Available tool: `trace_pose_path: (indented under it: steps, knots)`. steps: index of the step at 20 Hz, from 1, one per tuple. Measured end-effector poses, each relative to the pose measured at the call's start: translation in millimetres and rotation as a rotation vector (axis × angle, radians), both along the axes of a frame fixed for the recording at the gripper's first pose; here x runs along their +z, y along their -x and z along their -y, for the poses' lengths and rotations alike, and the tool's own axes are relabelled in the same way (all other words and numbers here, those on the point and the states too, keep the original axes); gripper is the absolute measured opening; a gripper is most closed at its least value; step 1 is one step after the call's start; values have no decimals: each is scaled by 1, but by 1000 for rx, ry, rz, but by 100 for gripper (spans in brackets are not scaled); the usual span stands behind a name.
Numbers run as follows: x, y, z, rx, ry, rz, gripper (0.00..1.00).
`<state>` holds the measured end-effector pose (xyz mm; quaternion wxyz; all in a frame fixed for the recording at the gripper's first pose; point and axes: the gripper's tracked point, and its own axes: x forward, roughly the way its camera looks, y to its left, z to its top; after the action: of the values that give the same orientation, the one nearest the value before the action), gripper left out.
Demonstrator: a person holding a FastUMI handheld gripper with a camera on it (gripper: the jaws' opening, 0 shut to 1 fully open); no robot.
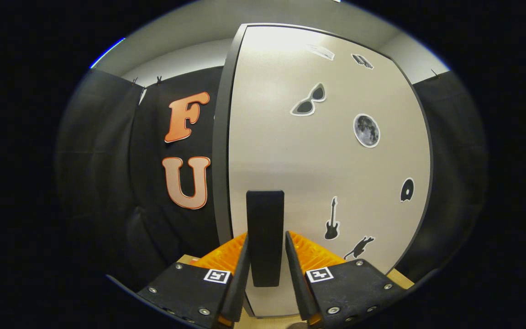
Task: Open the shoe cabinet door, grab the shoes and put them into the shoe cabinet, then close the shoe cabinet door.
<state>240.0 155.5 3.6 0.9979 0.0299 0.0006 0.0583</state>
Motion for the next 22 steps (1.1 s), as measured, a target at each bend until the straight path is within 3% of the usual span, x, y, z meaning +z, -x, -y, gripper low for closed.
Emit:
trace_pose_path:
  steps: [1, 4, 22]
  knots:
    - [1, 1, 0, -2, -2, -2, 37]
    - [0, 4, 2, -10, 2, -14, 34]
    - [6, 75, 43, -110, -24, -36, 27]
